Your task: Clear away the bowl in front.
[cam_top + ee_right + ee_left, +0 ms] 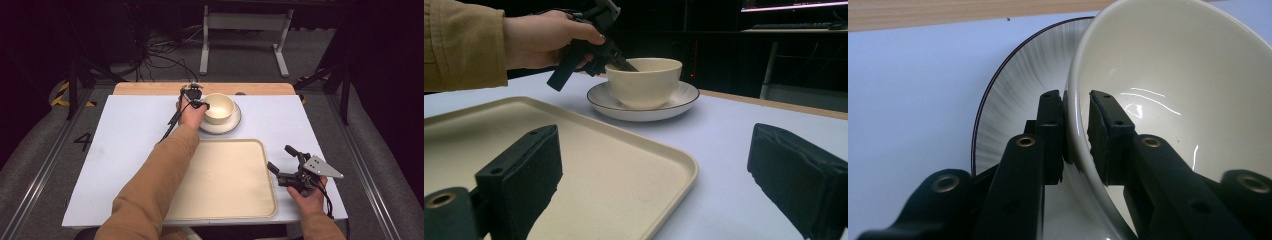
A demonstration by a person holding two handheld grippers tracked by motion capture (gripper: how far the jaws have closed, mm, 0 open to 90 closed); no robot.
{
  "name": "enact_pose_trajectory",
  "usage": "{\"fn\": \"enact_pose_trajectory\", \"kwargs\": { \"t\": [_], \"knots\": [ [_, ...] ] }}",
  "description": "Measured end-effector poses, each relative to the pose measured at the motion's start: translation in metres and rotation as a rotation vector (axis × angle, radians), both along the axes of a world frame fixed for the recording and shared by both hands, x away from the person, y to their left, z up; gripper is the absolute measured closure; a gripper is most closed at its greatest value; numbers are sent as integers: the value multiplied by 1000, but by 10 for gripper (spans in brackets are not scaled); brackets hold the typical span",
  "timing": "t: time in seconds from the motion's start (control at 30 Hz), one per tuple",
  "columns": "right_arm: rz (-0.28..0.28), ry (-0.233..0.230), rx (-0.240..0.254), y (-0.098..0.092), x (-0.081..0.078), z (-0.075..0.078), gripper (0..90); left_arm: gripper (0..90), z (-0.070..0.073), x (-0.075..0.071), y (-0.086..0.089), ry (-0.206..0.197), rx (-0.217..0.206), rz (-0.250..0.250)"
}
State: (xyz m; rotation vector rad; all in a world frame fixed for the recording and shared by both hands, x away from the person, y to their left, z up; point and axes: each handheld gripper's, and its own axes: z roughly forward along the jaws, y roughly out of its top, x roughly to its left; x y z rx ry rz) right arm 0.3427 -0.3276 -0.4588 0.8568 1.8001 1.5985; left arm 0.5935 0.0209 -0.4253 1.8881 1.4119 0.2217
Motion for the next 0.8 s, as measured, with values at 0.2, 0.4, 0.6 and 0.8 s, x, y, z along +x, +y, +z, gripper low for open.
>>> {"fn": "enact_pose_trajectory", "kwargs": {
  "t": [0.2,0.4,0.6,0.8],
  "knots": [
    [-1,0,-1,0,0,0,79,819,1,-1,-1,-1,15,9],
    [-2,-1,-2,0,0,0,79,821,2,-2,-2,0,30,15],
    [-1,0,0,0,0,0,79,821,3,-2,-2,-4,30,13],
    [-1,-2,-3,0,0,0,79,823,6,-2,-2,2,17,8]
  ]
}}
